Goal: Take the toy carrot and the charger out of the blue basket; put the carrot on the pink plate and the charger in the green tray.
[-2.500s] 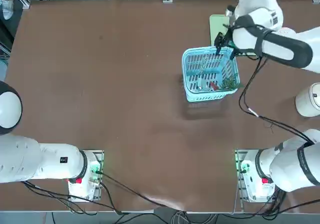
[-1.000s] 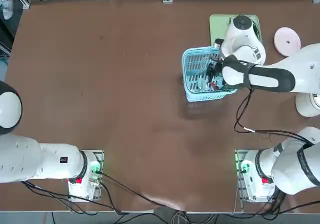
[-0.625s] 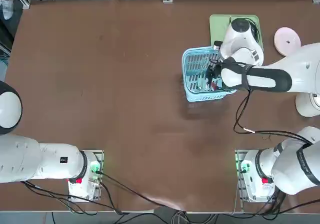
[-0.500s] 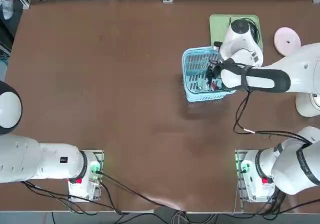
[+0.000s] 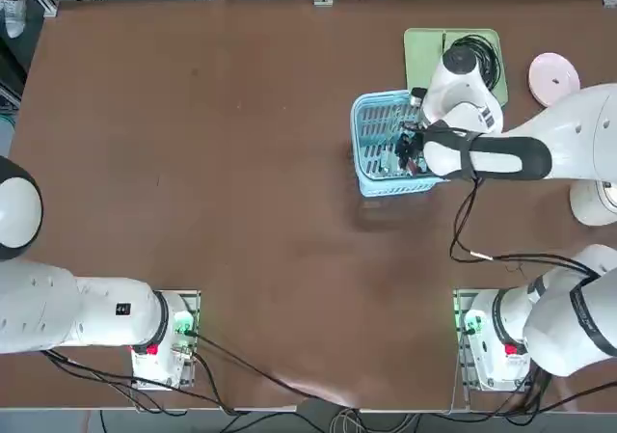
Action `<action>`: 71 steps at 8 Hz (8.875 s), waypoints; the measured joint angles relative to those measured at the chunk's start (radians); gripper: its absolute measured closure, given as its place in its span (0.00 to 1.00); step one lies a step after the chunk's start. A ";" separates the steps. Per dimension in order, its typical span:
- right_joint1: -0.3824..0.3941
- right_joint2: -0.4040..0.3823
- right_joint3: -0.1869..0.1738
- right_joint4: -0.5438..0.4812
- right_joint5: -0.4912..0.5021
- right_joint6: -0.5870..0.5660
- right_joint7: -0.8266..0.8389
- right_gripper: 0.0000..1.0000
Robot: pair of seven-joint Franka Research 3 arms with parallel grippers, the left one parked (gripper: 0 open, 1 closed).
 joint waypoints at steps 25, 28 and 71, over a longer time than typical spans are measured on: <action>0.010 0.004 -0.001 0.198 -0.001 -0.241 0.001 0.59; -0.007 -0.005 -0.011 0.347 -0.002 -0.457 0.000 0.59; -1.082 0.696 -0.022 0.921 0.000 -0.025 -1.271 0.09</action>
